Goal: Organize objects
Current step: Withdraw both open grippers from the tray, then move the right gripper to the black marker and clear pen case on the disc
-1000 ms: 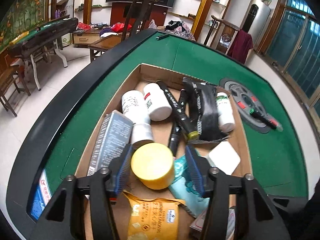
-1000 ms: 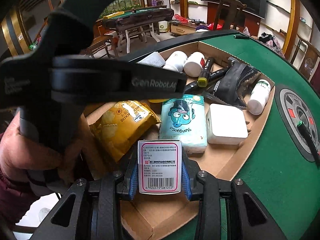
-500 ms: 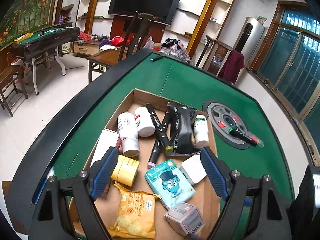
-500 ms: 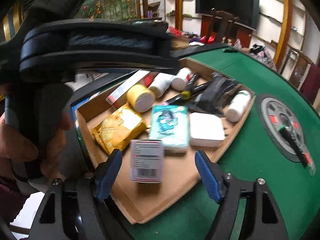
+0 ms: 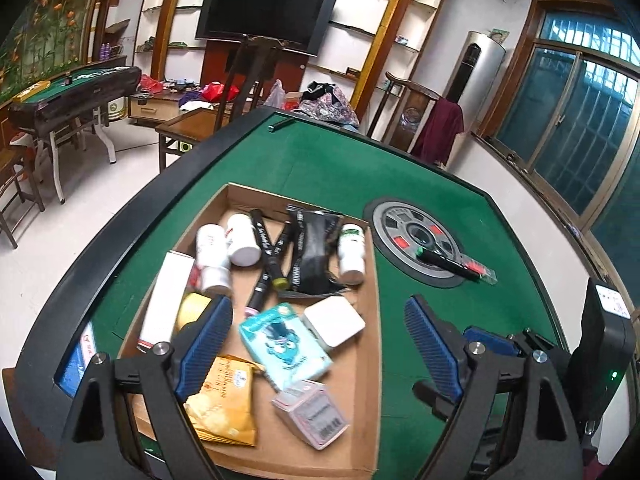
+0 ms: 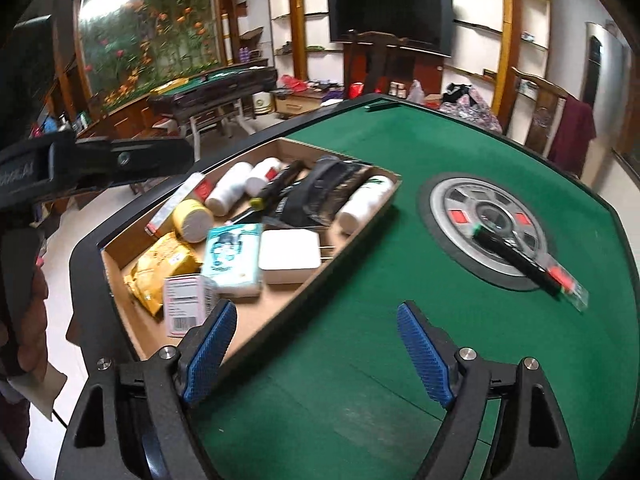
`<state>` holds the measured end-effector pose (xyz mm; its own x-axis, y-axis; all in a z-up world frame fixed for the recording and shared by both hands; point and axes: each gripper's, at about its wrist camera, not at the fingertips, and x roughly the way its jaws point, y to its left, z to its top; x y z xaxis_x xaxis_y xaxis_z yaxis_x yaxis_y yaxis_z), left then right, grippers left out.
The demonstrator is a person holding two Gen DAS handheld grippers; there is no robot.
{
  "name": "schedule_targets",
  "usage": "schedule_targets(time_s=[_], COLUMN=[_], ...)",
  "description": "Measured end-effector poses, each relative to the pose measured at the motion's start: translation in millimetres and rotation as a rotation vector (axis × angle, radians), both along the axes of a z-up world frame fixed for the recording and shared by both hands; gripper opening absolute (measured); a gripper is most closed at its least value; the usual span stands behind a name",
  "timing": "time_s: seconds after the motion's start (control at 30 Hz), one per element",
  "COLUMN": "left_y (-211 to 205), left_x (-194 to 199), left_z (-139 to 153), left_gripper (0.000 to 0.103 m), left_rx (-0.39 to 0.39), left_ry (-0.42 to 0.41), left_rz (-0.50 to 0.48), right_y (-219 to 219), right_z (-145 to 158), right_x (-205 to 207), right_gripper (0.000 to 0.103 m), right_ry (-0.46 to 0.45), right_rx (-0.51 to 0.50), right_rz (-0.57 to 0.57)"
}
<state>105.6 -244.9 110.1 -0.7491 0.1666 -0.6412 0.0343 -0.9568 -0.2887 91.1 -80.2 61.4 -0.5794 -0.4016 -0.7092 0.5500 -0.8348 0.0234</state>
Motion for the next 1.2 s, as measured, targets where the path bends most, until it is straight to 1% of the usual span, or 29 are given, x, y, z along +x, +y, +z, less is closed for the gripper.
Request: schedule_targets(time_s=[0.3, 0.5, 0.8, 1.03, 1.1, 1.17, 1.2], left_y=[41, 71, 104, 121, 124, 127, 129], left_x=[-5, -12, -24, -33, -34, -35, -35], left_z=[-1, -6, -19, -31, -35, -40, -42], left_gripper=[0.087, 0.087, 0.087, 0.087, 0.087, 0.087, 0.087], left_rx=[-0.032, -0.057, -0.079, -0.079, -0.072, -0.058, -0.054], left_ry=[-0.020, -0.044, -0.087, -0.126, -0.135, -0.146, -0.151], left_rz=[-0.063, -0.110, -0.157, -0.185, -0.193, -0.204, -0.208], right_y=[42, 70, 102, 120, 130, 147, 161], right_z=[4, 7, 7, 7, 6, 4, 2], right_x=[-6, -10, -17, -29, -43, -61, -73], right_gripper=[0.088, 0.088, 0.089, 0.090, 0.091, 0.091, 0.091], right_ry=[0.026, 0.060, 0.070, 0.060, 0.034, 0.008, -0.015], right_rx=[-0.017, -0.005, -0.003, 0.012, 0.022, 0.016, 0.004], right_rz=[-0.099, -0.166, -0.222, -0.246, -0.254, -0.296, -0.337])
